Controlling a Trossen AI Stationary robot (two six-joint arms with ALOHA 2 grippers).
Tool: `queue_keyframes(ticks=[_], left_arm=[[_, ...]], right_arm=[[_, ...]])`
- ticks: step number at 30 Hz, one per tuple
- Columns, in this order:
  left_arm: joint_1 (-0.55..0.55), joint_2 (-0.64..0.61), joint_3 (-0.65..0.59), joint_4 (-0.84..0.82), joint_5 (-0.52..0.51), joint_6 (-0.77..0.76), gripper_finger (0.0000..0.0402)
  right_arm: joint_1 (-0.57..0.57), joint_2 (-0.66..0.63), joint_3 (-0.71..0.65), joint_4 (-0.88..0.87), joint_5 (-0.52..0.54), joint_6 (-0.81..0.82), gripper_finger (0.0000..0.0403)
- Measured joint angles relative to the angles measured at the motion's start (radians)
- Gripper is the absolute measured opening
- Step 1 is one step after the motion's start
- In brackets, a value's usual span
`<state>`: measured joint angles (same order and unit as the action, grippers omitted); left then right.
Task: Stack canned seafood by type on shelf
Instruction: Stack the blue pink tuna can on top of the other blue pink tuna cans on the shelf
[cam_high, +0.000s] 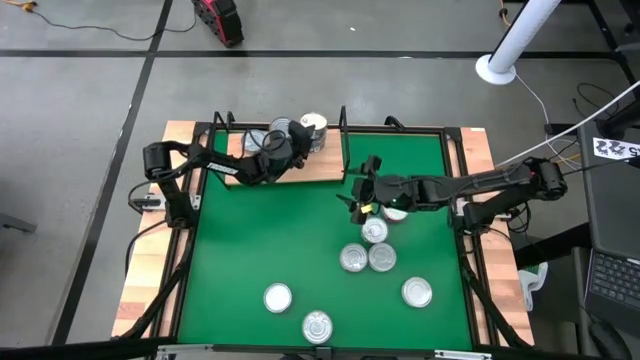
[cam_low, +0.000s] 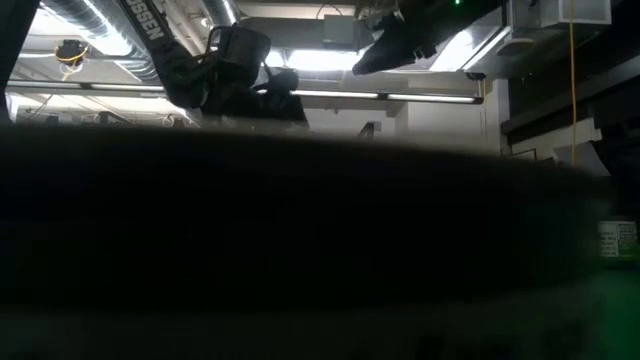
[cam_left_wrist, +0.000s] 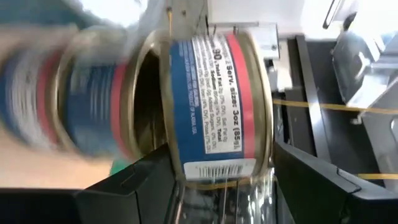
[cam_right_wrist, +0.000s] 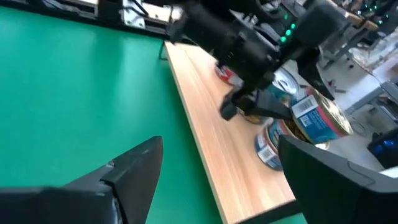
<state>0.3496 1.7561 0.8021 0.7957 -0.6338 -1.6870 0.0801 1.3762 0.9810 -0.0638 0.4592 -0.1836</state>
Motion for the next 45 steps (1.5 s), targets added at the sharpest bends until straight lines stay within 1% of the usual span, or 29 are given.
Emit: queue_keyframes(ticks=[7,13,18,20,23,24,27,29,32,39,45], left_arm=[[0.006,-0.003,0.0,0.002,-0.002,0.017,0.0255],[-0.01,-0.003,0.0,0.001,0.004,0.026,0.0255],[-0.016,-0.003,0.0,0.001,0.004,0.034,0.0255],[-0.016,-0.003,0.0,0.001,0.004,0.043,0.0255],[-0.016,-0.003,0.0,0.001,0.003,0.044,0.0255],[-0.016,-0.003,0.0,-0.002,0.0,0.047,0.0255],[-0.011,-0.003,0.0,-0.008,-0.003,0.071,0.0255],[-0.007,-0.003,0.0,-0.009,-0.003,0.079,0.0255],[-0.003,-0.003,0.0,-0.007,-0.003,0.072,0.0255],[-0.003,-0.003,0.0,-0.009,-0.003,0.099,0.0255],[-0.003,-0.003,-0.001,-0.03,-0.003,0.102,0.0255]], right_arm=[[-0.016,0.0,0.0,0.015,-0.007,-0.014,0.0317],[-0.093,0.024,0.0,0.144,-0.008,-0.072,0.0317],[-0.184,0.08,0.0,0.301,-0.086,-0.116,0.0317],[-0.221,0.106,0.0,0.347,-0.118,-0.117,0.0317],[-0.271,0.145,0.0,0.396,-0.139,-0.117,0.0317],[-0.286,0.157,0.0,0.404,-0.154,-0.117,0.0317],[-0.323,0.182,-0.001,0.417,-0.255,-0.117,0.0317],[-0.338,0.189,-0.001,0.418,-0.284,-0.116,0.0317],[-0.344,0.189,-0.001,0.396,-0.295,-0.12,0.0317],[-0.344,0.189,-0.001,0.404,-0.296,-0.264,0.0317],[-0.344,0.152,-0.001,0.381,-0.295,-0.328,0.0317]])
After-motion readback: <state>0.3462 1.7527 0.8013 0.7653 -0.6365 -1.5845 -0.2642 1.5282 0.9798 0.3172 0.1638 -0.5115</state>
